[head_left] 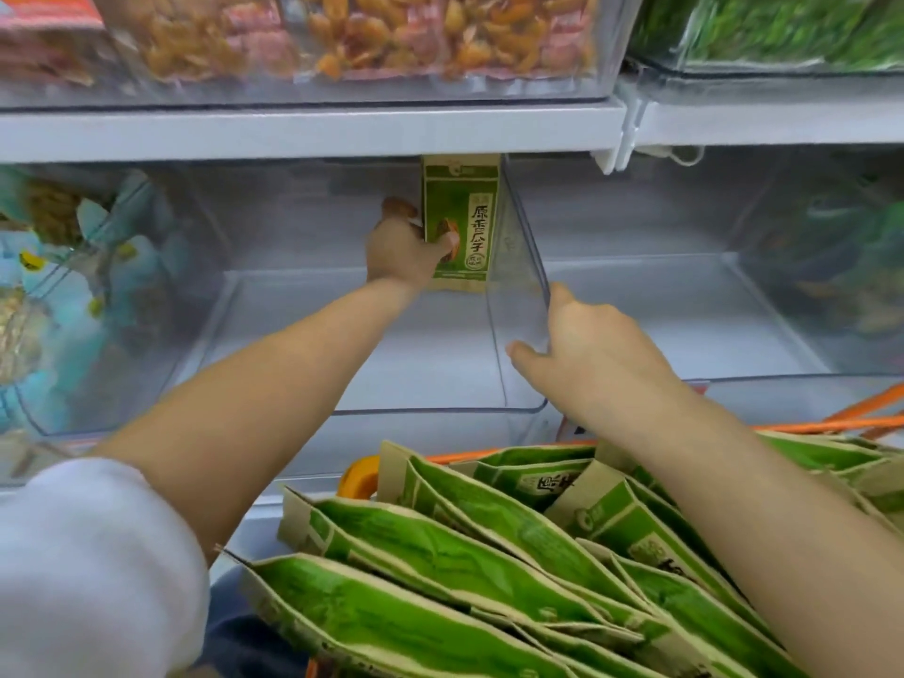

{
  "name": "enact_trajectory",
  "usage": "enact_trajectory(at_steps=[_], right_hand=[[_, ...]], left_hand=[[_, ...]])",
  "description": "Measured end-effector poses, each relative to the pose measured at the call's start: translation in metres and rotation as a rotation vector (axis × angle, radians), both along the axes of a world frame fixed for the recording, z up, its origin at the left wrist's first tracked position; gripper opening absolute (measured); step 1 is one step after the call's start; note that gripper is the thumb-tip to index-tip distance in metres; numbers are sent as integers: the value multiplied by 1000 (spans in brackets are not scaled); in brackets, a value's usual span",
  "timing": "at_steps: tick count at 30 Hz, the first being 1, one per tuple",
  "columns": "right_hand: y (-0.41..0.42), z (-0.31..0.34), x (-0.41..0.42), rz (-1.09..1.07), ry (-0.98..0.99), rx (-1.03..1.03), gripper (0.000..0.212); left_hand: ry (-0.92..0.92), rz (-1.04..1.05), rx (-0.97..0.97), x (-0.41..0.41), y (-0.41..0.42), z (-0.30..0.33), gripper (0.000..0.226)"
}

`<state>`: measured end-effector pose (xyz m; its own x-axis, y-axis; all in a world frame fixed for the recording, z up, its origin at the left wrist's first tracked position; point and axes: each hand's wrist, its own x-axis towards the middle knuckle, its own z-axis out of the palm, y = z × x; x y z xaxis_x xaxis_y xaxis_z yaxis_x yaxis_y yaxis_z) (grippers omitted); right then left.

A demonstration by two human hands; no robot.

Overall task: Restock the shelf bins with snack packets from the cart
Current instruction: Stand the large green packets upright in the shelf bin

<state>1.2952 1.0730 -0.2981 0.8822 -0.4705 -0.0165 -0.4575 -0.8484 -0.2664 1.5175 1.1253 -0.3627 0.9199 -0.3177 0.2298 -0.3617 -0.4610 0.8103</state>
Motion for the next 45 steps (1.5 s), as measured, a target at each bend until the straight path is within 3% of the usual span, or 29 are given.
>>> enact_trajectory(at_steps=[3,8,11,12,14,16,18,21,25,27,29,33,35,39,41,43,45], right_hand=[[1,2,-2,-10,34,15,37],[2,15,-11,-40,64,-77,63],[8,35,-21,61,-93,-265,57],[13,43,-26,125,-175,-251,47],[22,56,-36,265,-224,-66,30],[35,64,-46,369,11,88,38],[46,61,-55,426,246,47,49],[54,53,-63,433,298,-63,54],[48,51,-65,438,329,112,43],[41,50,-68,449,343,239,33],[36,48,-70,451,302,330,25],[28,55,-70,330,-57,681,16],[25,62,-69,238,-211,827,11],[20,61,-66,132,-244,999,12],[24,55,-60,98,-262,1062,12],[28,52,-49,83,-289,1092,11],[29,49,-37,83,-334,970,12]], left_hand=[[153,-62,-1,2,2,2,69],[295,-75,49,-16,36,37,76],[235,-119,-39,-57,81,69,30],[242,-190,-42,-74,101,77,14],[295,-395,-29,-105,141,89,8],[349,-584,49,-130,169,94,11],[356,-692,132,-144,181,90,15],[319,-769,165,-151,179,81,23],[406,-823,218,-151,165,75,22],[380,-795,162,-154,158,78,4],[345,-687,-45,-155,152,86,3],[402,-443,-483,-147,147,108,11],[490,-380,-571,-141,147,109,16],[795,-438,-756,-135,158,100,47],[849,-511,-742,-139,160,94,47],[804,-511,-585,-144,156,87,36],[768,-427,-493,-138,150,81,26]])
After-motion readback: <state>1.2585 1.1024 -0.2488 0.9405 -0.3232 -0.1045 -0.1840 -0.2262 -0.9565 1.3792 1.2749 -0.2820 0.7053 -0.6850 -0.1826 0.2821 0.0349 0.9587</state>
